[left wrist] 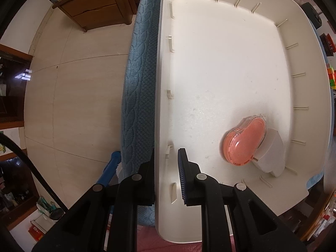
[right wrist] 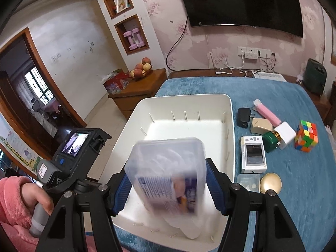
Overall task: Organize rigid objects
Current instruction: 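Carry the clear box into the tray with the right tool and release, then move the open right tool toward the gold round compact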
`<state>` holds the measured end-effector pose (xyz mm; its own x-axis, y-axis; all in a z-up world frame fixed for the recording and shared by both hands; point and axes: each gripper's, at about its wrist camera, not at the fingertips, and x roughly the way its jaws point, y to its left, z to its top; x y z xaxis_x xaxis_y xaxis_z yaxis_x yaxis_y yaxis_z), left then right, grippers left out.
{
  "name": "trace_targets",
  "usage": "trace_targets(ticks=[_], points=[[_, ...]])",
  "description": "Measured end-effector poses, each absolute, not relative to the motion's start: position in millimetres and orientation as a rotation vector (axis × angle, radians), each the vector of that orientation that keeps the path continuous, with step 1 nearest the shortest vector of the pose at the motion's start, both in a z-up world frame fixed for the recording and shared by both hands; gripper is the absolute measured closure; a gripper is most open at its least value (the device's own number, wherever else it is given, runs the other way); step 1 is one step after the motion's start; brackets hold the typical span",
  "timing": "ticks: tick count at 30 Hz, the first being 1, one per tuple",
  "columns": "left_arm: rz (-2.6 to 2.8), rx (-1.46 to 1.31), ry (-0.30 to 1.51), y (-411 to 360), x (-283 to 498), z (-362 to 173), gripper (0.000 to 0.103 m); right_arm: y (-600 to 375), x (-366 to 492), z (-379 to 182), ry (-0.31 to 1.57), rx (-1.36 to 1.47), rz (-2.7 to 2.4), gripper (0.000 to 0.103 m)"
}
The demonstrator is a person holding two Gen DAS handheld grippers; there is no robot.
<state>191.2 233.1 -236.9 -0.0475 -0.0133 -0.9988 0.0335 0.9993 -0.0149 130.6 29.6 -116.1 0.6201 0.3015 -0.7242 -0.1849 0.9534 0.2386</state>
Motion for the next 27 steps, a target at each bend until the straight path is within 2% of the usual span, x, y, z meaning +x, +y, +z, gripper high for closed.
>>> trace_targets(ticks=[2,4,10,27], points=[[-0.038,0.015,1.618,233,191,-237,0.085,28,131,-115,0.851,0.152,0.28,0.036],[-0.038,0.013,1.618,233,191,-237,0.085,25,130,-112,0.842,0.156,0.271,0.029],[-0.035,0.022,1.619,231,191,-238,0.085,11,125,-110,0.824,0.201,0.239,0.023],[-0.007,0.022,1.621,227,192,-240,0.085,-66,118,-139,0.879,0.291,0.03,0.021]])
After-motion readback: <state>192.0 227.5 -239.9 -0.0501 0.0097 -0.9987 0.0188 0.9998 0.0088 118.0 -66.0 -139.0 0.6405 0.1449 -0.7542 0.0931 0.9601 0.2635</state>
